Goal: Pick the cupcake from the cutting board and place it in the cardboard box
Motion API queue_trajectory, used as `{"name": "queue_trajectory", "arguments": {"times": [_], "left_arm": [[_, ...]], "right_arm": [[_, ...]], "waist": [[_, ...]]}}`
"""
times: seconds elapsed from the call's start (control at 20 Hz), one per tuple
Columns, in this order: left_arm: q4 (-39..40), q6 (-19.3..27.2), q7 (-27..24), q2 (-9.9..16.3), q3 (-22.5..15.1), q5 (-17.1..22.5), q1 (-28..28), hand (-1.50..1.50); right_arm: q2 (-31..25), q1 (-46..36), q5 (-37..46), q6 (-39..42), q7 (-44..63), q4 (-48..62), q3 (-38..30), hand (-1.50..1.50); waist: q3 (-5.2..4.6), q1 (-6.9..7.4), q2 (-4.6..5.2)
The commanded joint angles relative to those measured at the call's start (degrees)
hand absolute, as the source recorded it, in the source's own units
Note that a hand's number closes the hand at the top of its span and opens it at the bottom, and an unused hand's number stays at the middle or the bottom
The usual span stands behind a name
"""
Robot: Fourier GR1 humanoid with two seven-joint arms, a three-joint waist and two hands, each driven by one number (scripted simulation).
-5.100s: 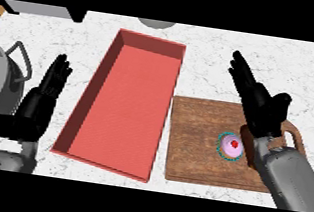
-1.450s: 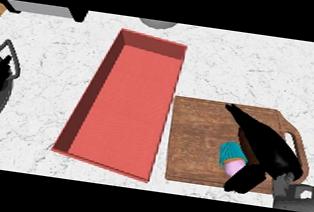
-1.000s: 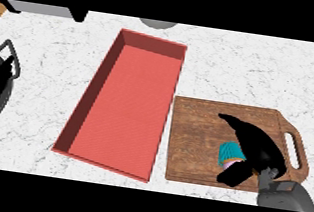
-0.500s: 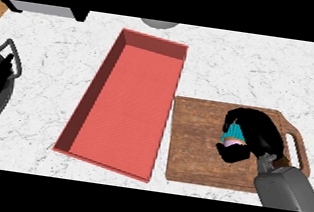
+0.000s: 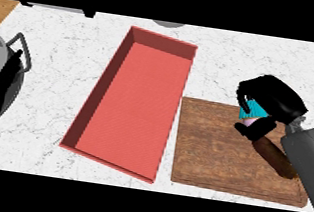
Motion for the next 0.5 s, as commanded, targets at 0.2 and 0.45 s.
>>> {"name": "queue_trajectory", "arguments": {"times": [0.2,0.45], "left_arm": [[1.11,-0.51,-1.32,0.27,0.87,0.28,1.51,0.0],[-1.96,-1.05,-0.48,0.98,1.68,0.81,3.25,0.0]], "right_arm": [[-2.11,-11.17,-1.8,-9.75,-18.45,12.8,-8.7,1.5],[1.82,-16.88,-4.8,-9.2,-23.26,12.12,-10.14,1.5]], "waist": [[-0.07,-1.45,-0.68],[-0.12,-1.46,-0.93]]}}
